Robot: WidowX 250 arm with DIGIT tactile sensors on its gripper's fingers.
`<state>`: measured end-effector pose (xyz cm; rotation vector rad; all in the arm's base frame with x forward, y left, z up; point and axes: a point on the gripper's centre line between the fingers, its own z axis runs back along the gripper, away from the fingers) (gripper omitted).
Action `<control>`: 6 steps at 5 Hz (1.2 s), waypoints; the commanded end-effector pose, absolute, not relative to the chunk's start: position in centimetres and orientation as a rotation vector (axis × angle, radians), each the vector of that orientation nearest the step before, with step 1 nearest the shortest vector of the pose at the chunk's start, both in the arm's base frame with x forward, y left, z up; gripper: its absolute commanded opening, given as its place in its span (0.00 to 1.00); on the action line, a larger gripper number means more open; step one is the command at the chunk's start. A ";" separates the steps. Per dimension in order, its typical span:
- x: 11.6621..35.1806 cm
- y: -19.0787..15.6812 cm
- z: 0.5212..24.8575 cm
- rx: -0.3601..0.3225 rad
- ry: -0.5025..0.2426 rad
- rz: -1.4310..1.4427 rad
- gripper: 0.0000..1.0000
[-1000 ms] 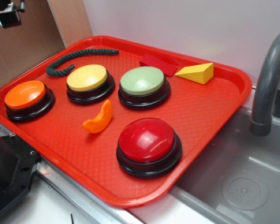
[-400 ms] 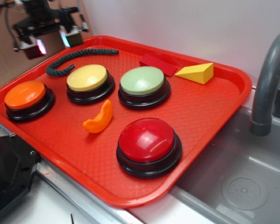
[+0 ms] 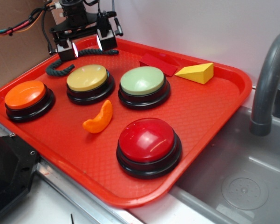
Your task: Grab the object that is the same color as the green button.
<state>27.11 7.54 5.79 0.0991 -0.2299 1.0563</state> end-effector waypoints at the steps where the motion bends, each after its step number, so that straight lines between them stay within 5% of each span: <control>1: 19.4 12.9 8.6 -0.048 -0.380 1.215 1.00; 2: 16.8 13.9 8.0 -0.034 -0.344 1.248 1.00; 3: 18.2 14.4 8.3 0.026 -0.252 1.229 1.00; 5: 26.9 14.0 5.7 0.134 -0.216 1.186 1.00; 6: 27.2 14.3 5.0 0.140 -0.195 1.198 1.00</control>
